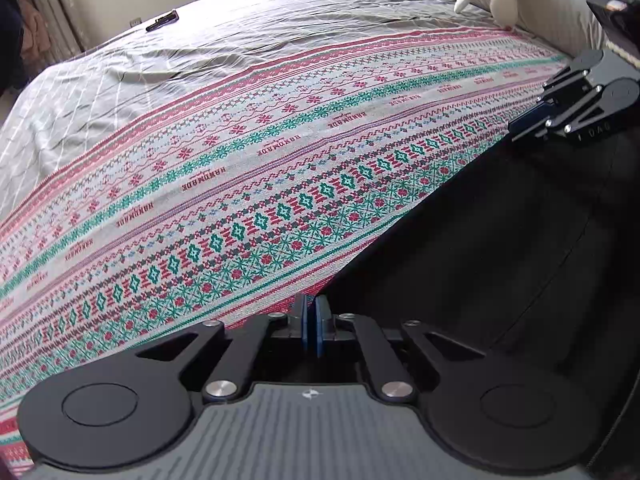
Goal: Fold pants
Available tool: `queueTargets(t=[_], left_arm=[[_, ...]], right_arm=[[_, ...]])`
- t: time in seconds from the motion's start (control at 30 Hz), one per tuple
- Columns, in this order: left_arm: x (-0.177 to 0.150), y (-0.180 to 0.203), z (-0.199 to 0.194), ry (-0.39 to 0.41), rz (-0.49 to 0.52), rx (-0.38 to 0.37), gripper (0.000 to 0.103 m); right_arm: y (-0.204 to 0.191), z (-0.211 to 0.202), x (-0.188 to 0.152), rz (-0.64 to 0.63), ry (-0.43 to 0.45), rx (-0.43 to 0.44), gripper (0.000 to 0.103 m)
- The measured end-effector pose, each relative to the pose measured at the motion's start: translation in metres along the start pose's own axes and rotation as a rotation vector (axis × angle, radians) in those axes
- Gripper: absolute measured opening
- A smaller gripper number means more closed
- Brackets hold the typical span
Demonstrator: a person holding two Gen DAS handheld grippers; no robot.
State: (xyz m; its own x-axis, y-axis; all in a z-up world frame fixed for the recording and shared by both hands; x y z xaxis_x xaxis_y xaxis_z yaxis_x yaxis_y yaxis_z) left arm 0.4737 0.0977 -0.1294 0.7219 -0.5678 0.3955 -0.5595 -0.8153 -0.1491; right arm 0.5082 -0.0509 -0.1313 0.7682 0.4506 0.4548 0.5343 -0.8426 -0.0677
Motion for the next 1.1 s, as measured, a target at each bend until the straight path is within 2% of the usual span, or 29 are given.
queueTargets(t=[0.03, 0.1, 0.17, 0.33, 0.43, 0.6, 0.73, 0.93, 1.1], left_arm=[[0.001, 0.001, -0.001, 0.003, 0.014, 0.016, 0.022], [0.004, 0.001, -0.004, 0.022, 0.024, 0.053, 0.021], [0.009, -0.001, -0.009, 0.060, 0.006, 0.104, 0.021], [0.027, -0.010, -0.029, 0.182, -0.069, 0.275, 0.021], [0.031, -0.010, -0.058, 0.246, -0.080, 0.367, 0.021], [0.022, 0.004, -0.116, 0.338, -0.111, 0.442, 0.021], [0.003, 0.027, -0.156, 0.366, -0.113, 0.451, 0.021], [-0.036, 0.059, -0.193, 0.370, -0.137, 0.383, 0.021], [-0.074, 0.079, -0.207, 0.349, -0.180, 0.328, 0.021]], right_arm=[[-0.001, 0.001, 0.001, -0.004, -0.006, 0.008, 0.006], [-0.003, 0.001, 0.004, -0.025, 0.001, -0.018, 0.002], [-0.004, 0.001, 0.008, -0.022, 0.018, -0.069, 0.001], [-0.002, -0.011, 0.034, 0.030, 0.148, -0.230, 0.000], [-0.012, -0.040, 0.047, 0.033, 0.240, -0.315, 0.000], [-0.039, -0.106, 0.043, 0.027, 0.362, -0.390, 0.000], [-0.062, -0.150, 0.018, 0.015, 0.391, -0.413, 0.000], [-0.096, -0.193, -0.034, 0.014, 0.389, -0.396, 0.000], [-0.130, -0.216, -0.079, 0.006, 0.387, -0.377, 0.000]])
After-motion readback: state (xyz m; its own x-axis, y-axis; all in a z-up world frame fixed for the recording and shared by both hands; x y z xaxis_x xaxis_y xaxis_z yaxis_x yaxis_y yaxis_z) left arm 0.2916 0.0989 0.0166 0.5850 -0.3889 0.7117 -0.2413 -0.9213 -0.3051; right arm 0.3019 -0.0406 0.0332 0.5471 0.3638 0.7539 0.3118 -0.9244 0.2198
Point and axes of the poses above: each gripper's, at about its wrist camera, not at the fingertips, and z roughly the way its jaws point, y to its right, x to its top, the point moved 9 cm from there along z, roughly the way its jaws point, and after that the axes turned 9 degrees about -y, right-handed, at the moved point
